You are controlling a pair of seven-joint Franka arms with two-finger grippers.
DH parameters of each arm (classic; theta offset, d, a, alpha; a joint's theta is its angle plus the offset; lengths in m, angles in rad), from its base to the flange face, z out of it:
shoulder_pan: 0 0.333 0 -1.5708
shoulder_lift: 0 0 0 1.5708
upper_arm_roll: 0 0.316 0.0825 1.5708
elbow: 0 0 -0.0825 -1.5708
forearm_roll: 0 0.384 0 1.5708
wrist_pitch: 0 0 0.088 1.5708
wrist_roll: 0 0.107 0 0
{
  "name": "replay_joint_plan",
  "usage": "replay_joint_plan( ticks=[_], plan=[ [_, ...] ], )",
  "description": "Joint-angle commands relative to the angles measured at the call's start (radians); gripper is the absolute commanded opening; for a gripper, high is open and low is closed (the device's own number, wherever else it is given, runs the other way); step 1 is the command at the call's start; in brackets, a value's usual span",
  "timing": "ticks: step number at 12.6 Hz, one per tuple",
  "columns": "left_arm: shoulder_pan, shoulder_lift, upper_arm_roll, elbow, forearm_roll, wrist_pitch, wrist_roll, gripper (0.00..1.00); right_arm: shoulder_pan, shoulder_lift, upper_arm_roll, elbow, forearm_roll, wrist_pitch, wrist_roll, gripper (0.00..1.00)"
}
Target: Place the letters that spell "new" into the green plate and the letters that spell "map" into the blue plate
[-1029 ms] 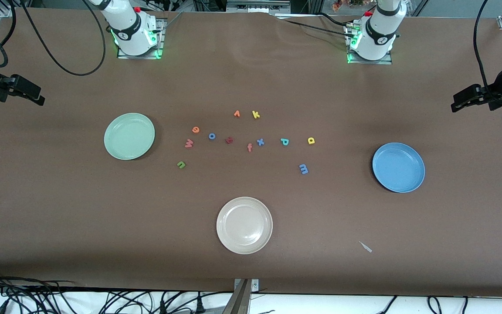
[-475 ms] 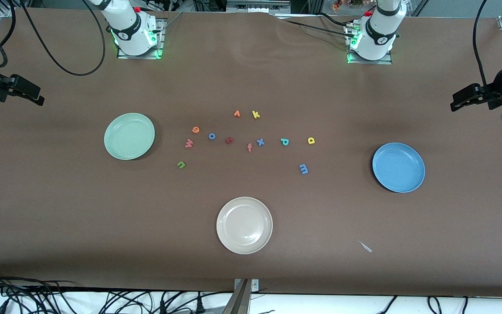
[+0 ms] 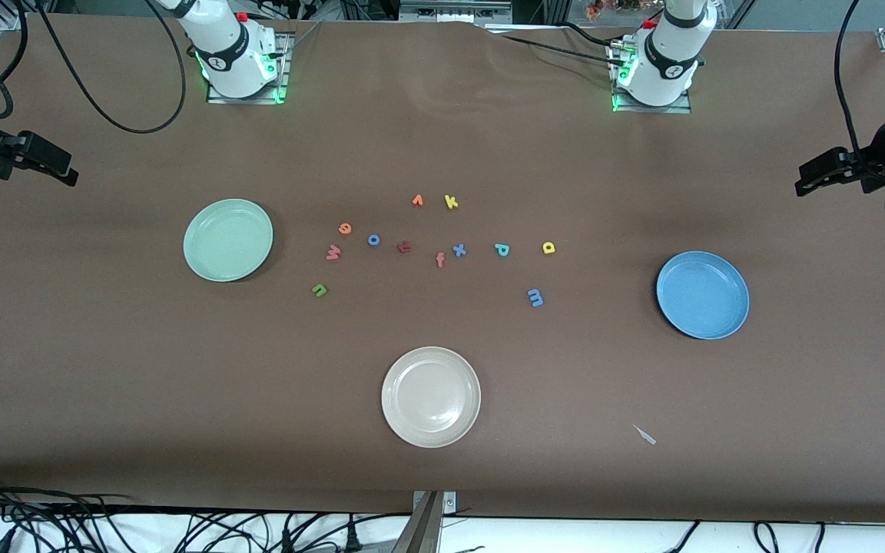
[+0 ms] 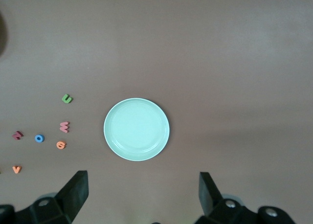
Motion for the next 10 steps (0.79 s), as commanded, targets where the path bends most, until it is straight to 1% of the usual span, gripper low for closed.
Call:
replay_joint_plan(
  ticks=[1,4,7,10],
  plan=[
    [0.004,-0.009,0.004,-0.016,-0.03,0.01,0.014,1.0,0.005,0.011,-0.006,0.026,0.0,-0.011,-0.004,1.0],
    [0.004,-0.007,0.004,-0.018,-0.03,0.01,0.016,1.0,0.005,0.011,-0.005,0.026,0.0,-0.011,-0.006,1.0],
    [0.009,-0.007,0.006,-0.019,-0.072,0.019,0.014,1.0,0.005,0.011,-0.005,0.026,0.0,-0.011,-0.004,1.0],
    [0.008,-0.007,0.006,-0.025,-0.07,0.025,0.014,1.0,0.005,0.011,-0.005,0.026,0.0,-0.013,-0.003,1.0]
  ],
)
